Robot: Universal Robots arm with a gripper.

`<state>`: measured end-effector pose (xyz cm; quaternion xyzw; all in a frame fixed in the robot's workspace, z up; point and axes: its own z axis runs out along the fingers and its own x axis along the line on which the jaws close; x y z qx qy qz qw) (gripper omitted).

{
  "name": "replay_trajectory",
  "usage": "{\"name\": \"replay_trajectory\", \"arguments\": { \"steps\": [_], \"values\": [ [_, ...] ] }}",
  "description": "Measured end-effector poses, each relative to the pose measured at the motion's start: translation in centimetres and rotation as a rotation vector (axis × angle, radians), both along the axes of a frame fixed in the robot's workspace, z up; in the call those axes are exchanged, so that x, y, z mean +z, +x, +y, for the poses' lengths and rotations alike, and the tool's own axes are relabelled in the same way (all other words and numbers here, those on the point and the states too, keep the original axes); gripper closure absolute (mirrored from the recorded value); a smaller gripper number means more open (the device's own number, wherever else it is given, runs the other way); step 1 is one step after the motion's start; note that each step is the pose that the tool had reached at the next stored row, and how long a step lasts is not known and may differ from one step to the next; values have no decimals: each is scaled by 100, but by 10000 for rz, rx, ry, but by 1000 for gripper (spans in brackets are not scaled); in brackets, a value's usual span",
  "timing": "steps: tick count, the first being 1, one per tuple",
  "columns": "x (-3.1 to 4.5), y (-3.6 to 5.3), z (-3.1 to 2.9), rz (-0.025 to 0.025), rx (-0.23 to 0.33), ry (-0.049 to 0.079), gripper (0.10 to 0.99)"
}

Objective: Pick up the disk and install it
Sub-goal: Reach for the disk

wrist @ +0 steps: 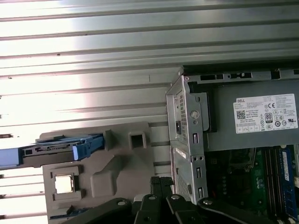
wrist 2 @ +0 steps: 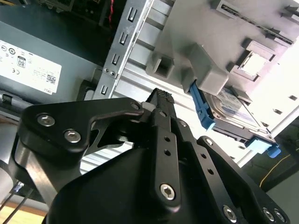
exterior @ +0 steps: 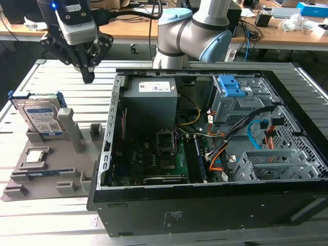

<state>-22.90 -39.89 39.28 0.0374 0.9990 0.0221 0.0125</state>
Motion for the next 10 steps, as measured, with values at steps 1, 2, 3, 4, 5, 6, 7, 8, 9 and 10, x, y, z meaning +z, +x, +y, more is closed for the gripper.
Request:
{"name": "replay_trajectory", "arguments": {
  "steps": [1,2,3,4,5,6,7,8,9,10],
  "values": [
    [0,-24,0,-1,-2,0,980],
    [0,-44,0,0,-2,0,980],
    [0,-78,0,0,-1,0,980],
    [-1,-104,0,-1,-2,0,980],
    [-1,-138,0,0,-1,-1,980],
    [-1,-172,0,0,-1,0,980],
    [-1,-206,0,0,0,0,980],
    [-1,-228,0,0,-1,0,980],
    [-1,-250,0,0,-1,-1,980],
    [-2,-286,0,0,-2,0,980]
  ]
}}
